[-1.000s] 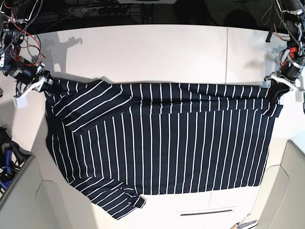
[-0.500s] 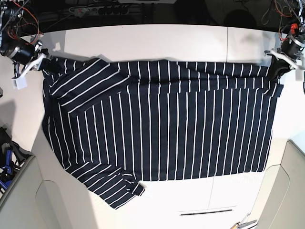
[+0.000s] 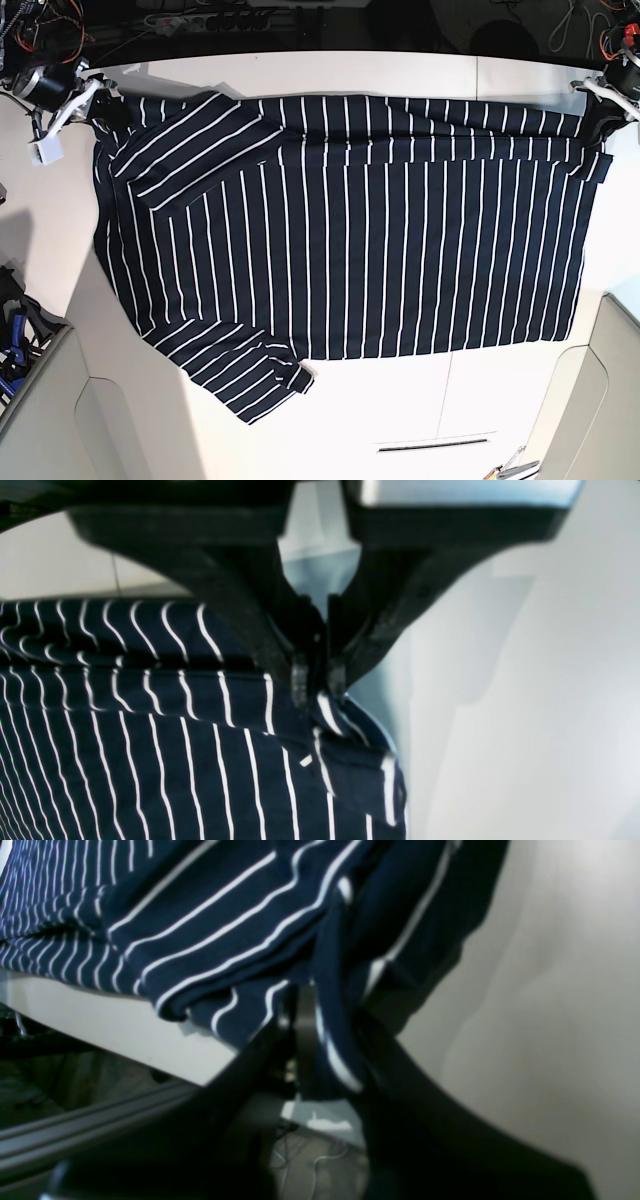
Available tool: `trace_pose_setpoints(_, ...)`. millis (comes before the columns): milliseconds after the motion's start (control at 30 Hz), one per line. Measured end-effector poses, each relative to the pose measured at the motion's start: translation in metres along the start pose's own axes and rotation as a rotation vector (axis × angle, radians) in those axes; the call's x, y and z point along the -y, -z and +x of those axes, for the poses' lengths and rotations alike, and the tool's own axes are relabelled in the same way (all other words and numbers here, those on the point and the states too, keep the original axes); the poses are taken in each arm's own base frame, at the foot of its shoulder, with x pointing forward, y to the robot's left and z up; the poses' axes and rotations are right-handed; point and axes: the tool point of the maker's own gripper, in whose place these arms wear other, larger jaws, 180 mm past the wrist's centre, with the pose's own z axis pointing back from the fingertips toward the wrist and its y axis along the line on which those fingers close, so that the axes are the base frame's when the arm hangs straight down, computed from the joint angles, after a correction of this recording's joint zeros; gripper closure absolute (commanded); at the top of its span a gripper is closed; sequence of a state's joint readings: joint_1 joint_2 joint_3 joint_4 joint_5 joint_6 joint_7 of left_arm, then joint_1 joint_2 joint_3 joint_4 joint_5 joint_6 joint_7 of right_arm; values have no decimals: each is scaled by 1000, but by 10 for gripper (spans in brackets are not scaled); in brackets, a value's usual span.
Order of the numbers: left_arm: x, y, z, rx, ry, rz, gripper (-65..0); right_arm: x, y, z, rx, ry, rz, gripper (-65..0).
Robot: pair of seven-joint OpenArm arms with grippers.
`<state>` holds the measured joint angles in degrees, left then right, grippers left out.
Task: Fold the T-shirt properly
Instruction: 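Pull the held edge back toward the robot, flattening the shirt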
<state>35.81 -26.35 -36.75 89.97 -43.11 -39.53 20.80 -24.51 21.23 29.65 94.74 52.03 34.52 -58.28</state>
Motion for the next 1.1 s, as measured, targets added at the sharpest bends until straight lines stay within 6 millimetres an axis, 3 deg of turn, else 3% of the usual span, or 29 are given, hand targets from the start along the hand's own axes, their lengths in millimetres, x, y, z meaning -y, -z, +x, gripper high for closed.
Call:
trace_pose_setpoints(200,-3,-7,-6,-17,-16,5,0,10,-10,-11,-15,26,-33,0)
trace_pose_setpoints(567,-1,-9,-8,-17,-42,-2,0,11,-11,-9,-8,30,-33,0)
trace_pose_setpoints(700,4,-9,-21,-44,-71,0,-134,14,-11,-12,-21,26,-52,-5)
trace_pose_setpoints(800,6,-9,-25,-46,-85,0,-199,17,-12,-11,-18,17,-71,-185)
trace_pose_setpoints(867,3,-10,-24,-45,-80,9,-203,22,-14,-7,5,11,-91,-257)
trace_pose_setpoints(933,-7,-15,-16,-23,-77,39,-209,27,-18,1,46,15,-109,-272)
trace_pose_setpoints(1100,-31,-30,9,67,-109,100,-321,53,-42,26,145,33,-195,-272)
